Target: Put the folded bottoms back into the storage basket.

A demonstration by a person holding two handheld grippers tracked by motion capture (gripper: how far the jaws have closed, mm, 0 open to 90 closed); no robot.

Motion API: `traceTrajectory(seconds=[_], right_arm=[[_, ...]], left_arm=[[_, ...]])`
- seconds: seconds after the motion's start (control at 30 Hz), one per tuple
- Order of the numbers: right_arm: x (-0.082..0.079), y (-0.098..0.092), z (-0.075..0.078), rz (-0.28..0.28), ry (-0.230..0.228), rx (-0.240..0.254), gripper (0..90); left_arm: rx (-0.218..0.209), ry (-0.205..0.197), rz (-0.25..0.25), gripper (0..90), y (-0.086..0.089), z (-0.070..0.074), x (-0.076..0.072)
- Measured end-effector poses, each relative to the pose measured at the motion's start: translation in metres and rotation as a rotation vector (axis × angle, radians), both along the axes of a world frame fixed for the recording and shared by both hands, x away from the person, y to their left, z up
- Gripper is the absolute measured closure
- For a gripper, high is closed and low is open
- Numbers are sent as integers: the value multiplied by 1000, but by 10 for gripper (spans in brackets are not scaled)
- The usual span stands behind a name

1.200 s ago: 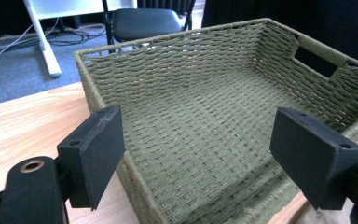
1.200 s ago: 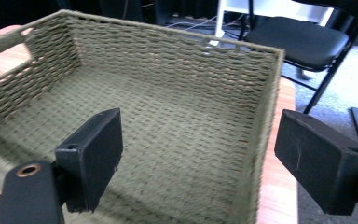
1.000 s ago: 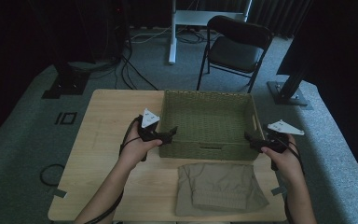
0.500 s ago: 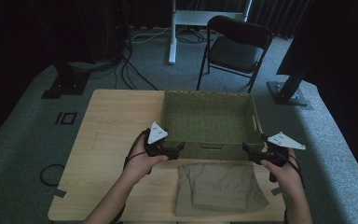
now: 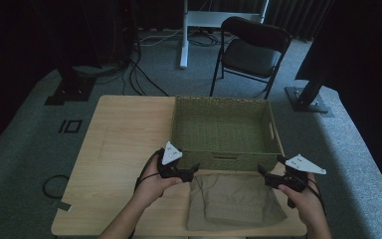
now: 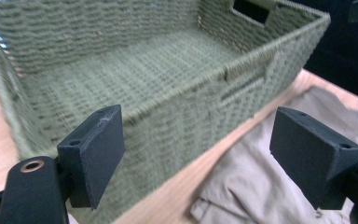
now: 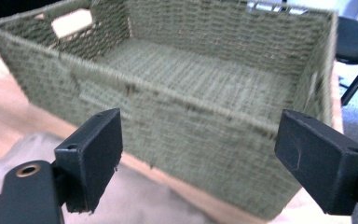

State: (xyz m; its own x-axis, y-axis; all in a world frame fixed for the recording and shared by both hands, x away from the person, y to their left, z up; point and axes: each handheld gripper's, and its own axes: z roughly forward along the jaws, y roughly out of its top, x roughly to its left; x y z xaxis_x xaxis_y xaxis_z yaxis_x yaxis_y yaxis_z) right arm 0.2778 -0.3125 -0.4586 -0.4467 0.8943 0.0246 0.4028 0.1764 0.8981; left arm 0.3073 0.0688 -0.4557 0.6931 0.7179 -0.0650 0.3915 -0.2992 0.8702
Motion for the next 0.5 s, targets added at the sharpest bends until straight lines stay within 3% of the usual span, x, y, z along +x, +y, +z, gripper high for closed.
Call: traceTrajectory(seconds=[0.2, 0.5], right_arm=[[-8, -1, -22, 11, 47, -7, 165], [-10, -7, -50, -23, 100, -12, 135]], left_arm=[[23, 46, -3, 188, -1, -18, -7], [52, 93, -11, 188, -3, -42, -14]])
